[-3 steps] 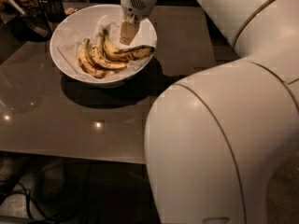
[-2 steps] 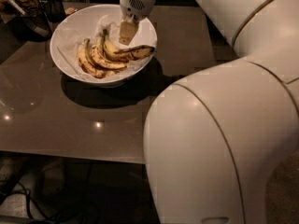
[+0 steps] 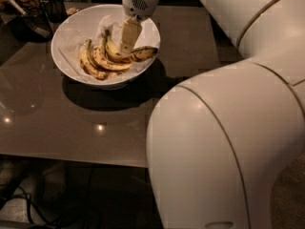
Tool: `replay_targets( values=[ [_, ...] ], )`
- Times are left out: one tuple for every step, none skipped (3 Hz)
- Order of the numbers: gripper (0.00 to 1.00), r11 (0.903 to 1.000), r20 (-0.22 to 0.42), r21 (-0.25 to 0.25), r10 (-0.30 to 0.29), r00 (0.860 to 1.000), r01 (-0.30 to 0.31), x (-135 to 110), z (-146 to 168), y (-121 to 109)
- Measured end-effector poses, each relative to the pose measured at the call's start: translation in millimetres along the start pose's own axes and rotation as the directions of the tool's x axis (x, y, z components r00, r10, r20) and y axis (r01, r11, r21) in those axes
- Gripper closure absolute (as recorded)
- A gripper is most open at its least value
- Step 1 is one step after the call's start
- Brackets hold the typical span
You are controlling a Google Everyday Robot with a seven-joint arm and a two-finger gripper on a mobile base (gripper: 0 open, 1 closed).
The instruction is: Pick banana from white bowl
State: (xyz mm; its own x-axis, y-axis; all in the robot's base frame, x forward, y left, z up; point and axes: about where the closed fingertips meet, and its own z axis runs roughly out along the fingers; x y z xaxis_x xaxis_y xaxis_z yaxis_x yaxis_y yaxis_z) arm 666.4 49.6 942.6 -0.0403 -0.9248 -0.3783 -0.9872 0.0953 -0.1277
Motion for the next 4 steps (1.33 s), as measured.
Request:
replay_targets(
  values=[
    [0.0, 1.0, 0.0, 0.0, 0.0, 1.0, 0.0, 0, 0, 0],
    [0.0, 0.9995, -0.011, 0.005, 0.03, 0.999, -0.03, -1, 3, -2],
    [0.03, 0.9974, -0.045, 0.006, 0.072, 0.996, -0.072, -2, 9, -3],
    [0.16, 0.9942, -0.073, 0.005, 0.108, 0.992, -0.108, -3, 14, -6]
  ],
)
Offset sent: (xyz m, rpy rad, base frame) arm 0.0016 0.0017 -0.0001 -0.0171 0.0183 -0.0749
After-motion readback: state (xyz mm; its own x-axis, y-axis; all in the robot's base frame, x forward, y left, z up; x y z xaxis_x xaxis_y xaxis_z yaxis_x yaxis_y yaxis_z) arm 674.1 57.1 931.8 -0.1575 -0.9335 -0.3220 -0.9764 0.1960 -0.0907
